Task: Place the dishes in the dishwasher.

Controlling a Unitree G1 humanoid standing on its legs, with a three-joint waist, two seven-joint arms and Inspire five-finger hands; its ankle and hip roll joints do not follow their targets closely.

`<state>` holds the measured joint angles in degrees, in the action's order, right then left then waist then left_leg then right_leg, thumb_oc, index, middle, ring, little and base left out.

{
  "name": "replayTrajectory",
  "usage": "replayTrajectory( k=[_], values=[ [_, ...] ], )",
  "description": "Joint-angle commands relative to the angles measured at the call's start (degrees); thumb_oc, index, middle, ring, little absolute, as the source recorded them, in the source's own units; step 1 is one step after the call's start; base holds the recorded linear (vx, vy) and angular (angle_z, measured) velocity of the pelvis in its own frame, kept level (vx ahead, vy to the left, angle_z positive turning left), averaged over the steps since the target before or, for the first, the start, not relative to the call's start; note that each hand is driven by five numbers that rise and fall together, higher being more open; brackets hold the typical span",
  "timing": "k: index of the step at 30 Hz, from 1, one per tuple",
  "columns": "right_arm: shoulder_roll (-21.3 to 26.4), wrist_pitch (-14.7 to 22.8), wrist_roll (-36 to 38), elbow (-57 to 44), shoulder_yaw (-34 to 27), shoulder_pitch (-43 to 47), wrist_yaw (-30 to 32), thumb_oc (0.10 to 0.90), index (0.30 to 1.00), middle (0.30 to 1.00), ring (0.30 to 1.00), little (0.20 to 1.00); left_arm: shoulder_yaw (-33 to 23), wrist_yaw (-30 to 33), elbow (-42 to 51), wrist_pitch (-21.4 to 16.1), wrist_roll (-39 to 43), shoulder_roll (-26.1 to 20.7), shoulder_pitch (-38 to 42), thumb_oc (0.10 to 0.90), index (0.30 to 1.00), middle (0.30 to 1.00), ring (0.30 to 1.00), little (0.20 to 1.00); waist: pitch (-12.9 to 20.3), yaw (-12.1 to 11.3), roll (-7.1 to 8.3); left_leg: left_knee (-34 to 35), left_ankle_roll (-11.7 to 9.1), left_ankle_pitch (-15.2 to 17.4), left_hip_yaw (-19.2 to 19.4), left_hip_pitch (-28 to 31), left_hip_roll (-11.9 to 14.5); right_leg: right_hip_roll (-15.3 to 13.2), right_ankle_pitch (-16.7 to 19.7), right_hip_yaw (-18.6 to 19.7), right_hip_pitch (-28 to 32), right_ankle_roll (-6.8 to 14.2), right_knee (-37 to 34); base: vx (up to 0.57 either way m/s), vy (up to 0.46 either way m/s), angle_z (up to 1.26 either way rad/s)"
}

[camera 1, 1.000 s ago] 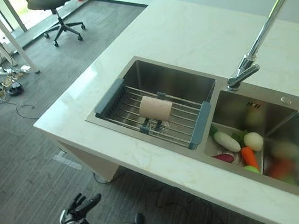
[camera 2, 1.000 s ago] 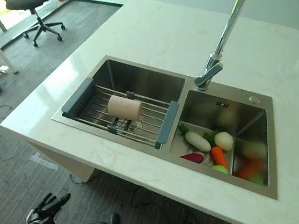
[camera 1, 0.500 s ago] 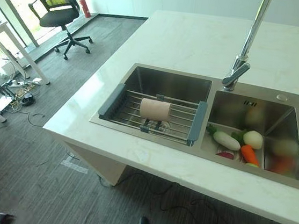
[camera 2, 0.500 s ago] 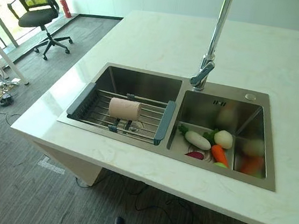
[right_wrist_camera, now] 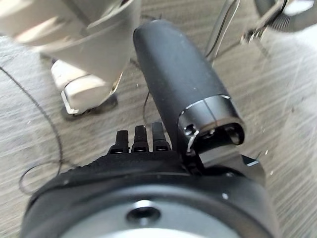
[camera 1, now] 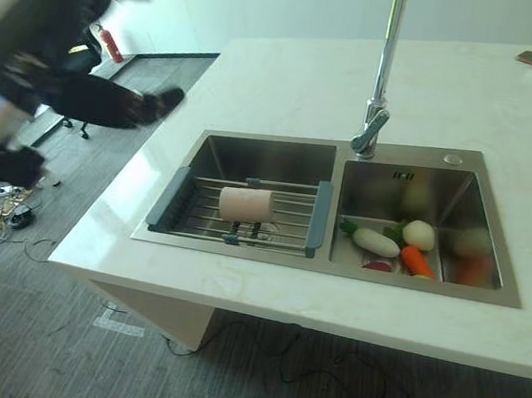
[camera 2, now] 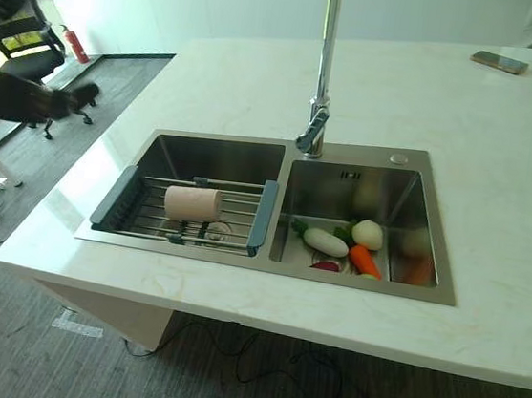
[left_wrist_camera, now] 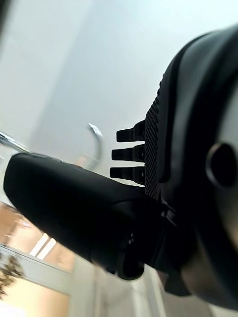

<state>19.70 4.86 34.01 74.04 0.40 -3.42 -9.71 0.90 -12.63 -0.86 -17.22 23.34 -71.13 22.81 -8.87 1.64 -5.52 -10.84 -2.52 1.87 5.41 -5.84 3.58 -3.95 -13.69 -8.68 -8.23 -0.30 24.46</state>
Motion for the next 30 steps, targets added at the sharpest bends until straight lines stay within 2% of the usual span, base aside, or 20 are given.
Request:
replayTrajectory(
  k=[1, 2, 5, 7, 11, 17, 25, 30],
  values=[
    [1.47, -0.80, 2.96, -0.43, -1.44, -0.33, 0.04, 0.800, 0.900, 0.900, 0.900, 0.900, -6.72, 2.12, -9.81, 1.77, -9.88, -3.71, 5.01, 0.800, 0.900, 0.900, 0.900, 0.900, -0.96, -0.16, 0.25, -6.35, 1.06, 10.82, -0.81, -0.85, -0.45, -3.16, 0.12, -1.81, 5.05, 6.31, -7.27, 0.02, -0.022, -0.17],
    [1.76, -1.43, 3.53, -0.45, -1.29, -0.69, 0.27, 0.800, 0.900, 0.900, 0.900, 0.900, -2.98, 2.26, -11.00, 3.42, -11.01, -4.33, 7.99, 0.800, 0.900, 0.900, 0.900, 0.900, -1.01, 0.46, 0.26, -6.35, 1.08, 10.74, -0.55, -1.11, -0.40, -3.03, 0.34, -1.34, 4.57, 6.41, -7.27, 0.00, 0.000, 0.00],
    [1.79, -2.27, 4.01, -0.43, -1.30, -1.67, 0.52, 0.800, 0.900, 0.900, 0.900, 0.900, 2.97, 4.19, -12.86, 6.49, -10.67, -4.85, 13.61, 0.800, 0.900, 0.900, 0.900, 0.900, -1.46, 1.10, 0.46, -6.35, 1.22, 10.76, 0.04, -1.38, -0.35, -2.91, 0.87, -0.52, 3.60, 6.68, -7.27, -0.01, -0.012, -0.08],
    [1.71, -1.76, 3.60, -0.28, -1.30, -2.70, 0.16, 0.800, 0.900, 0.900, 0.900, 0.900, 4.21, 4.75, -15.90, 5.61, -11.04, -5.12, 14.70, 0.800, 0.900, 0.900, 0.900, 0.900, -1.86, 1.57, 0.60, -6.35, 1.15, 10.68, 0.55, -1.47, -0.14, -2.72, 1.12, -0.04, 3.08, 6.67, -7.27, -0.02, 0.001, -0.10],
    [1.27, -0.40, 3.75, -1.29, -1.47, -4.15, -0.96, 0.800, 0.900, 0.900, 0.900, 0.900, 4.30, 2.24, -19.26, 3.29, -11.95, -4.83, 12.60, 0.800, 0.900, 0.900, 0.900, 0.900, -2.37, 2.29, 0.86, -6.35, 1.42, 10.70, 1.46, -1.33, -0.01, -2.53, 1.67, 0.66, 2.45, 6.89, -7.27, -0.01, 0.001, -0.26],
    [0.94, -0.63, 3.02, -4.07, -0.42, -4.59, -1.06, 0.800, 0.900, 0.900, 0.900, 0.900, 4.04, 2.16, -18.28, 3.56, -13.13, -2.22, 10.54, 0.800, 0.900, 0.900, 0.900, 0.900, -2.84, 3.07, 1.05, -6.35, 1.68, 10.80, 2.11, -1.07, 0.13, -2.22, 1.91, 1.27, 2.13, 6.72, -7.27, 0.01, -0.001, -0.08],
    [0.85, -1.07, 2.85, -6.19, -0.08, -4.79, -0.75, 0.800, 0.900, 0.900, 0.900, 0.900, 3.50, -0.97, -15.07, 6.07, -8.37, 1.27, 8.99, 0.800, 0.900, 0.900, 0.900, 0.900, -3.67, 3.58, 0.83, -6.35, 1.67, 10.65, 2.37, -1.29, 0.05, -2.40, 2.16, 1.38, 1.64, 6.76, -7.27, 0.00, 0.000, 0.00],
    [0.42, -1.46, 1.99, -5.87, -0.42, -5.02, -0.46, 0.800, 0.900, 0.900, 0.900, 0.900, 2.45, -2.46, -11.81, 8.91, -6.80, 3.59, 7.66, 0.800, 0.900, 0.900, 0.900, 0.900, -3.68, 3.63, 0.75, -6.35, 1.64, 10.65, 2.55, -1.23, 0.00, -2.54, 2.17, 1.15, 1.66, 6.87, -7.27, 0.00, 0.000, -0.02]
  ],
)
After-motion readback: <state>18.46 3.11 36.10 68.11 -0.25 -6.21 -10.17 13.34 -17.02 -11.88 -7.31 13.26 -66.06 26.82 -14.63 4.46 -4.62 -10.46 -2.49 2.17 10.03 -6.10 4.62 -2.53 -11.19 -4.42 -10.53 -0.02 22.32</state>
